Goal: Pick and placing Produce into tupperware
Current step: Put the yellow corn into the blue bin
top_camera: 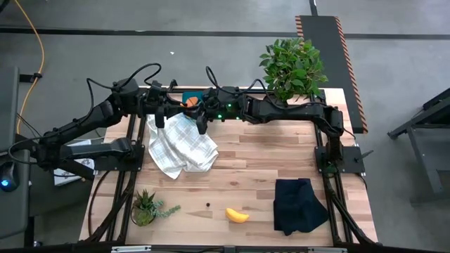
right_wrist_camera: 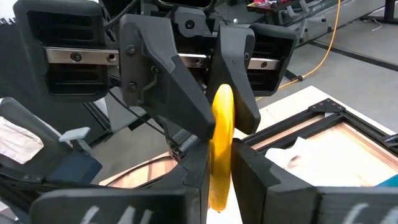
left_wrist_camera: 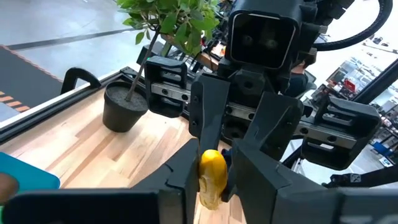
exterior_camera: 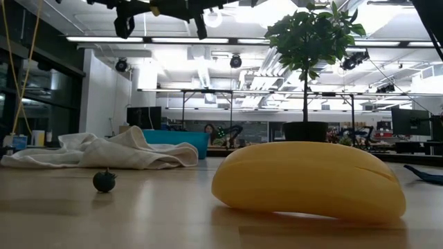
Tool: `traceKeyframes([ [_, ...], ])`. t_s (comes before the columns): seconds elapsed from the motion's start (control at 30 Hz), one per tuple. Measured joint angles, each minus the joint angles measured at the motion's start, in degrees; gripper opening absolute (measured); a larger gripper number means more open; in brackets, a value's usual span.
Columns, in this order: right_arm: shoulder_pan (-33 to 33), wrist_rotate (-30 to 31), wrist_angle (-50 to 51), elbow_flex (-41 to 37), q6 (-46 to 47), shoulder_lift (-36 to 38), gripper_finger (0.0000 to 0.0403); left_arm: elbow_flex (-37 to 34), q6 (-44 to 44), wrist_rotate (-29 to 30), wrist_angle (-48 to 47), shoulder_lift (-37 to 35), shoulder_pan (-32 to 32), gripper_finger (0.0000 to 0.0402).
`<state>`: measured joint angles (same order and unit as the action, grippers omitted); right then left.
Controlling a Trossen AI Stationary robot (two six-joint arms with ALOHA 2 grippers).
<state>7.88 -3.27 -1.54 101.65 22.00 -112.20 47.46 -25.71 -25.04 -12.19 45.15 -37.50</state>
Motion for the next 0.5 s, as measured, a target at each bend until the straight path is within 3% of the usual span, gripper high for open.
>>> traceKeyframes([
  [0.5, 0.3, -0.2, -0.1, 0.0, 0.0, 0.0, 0.0044, 0.0, 0.3, 0.2, 0.0, 0.0, 0.0, 0.0039],
])
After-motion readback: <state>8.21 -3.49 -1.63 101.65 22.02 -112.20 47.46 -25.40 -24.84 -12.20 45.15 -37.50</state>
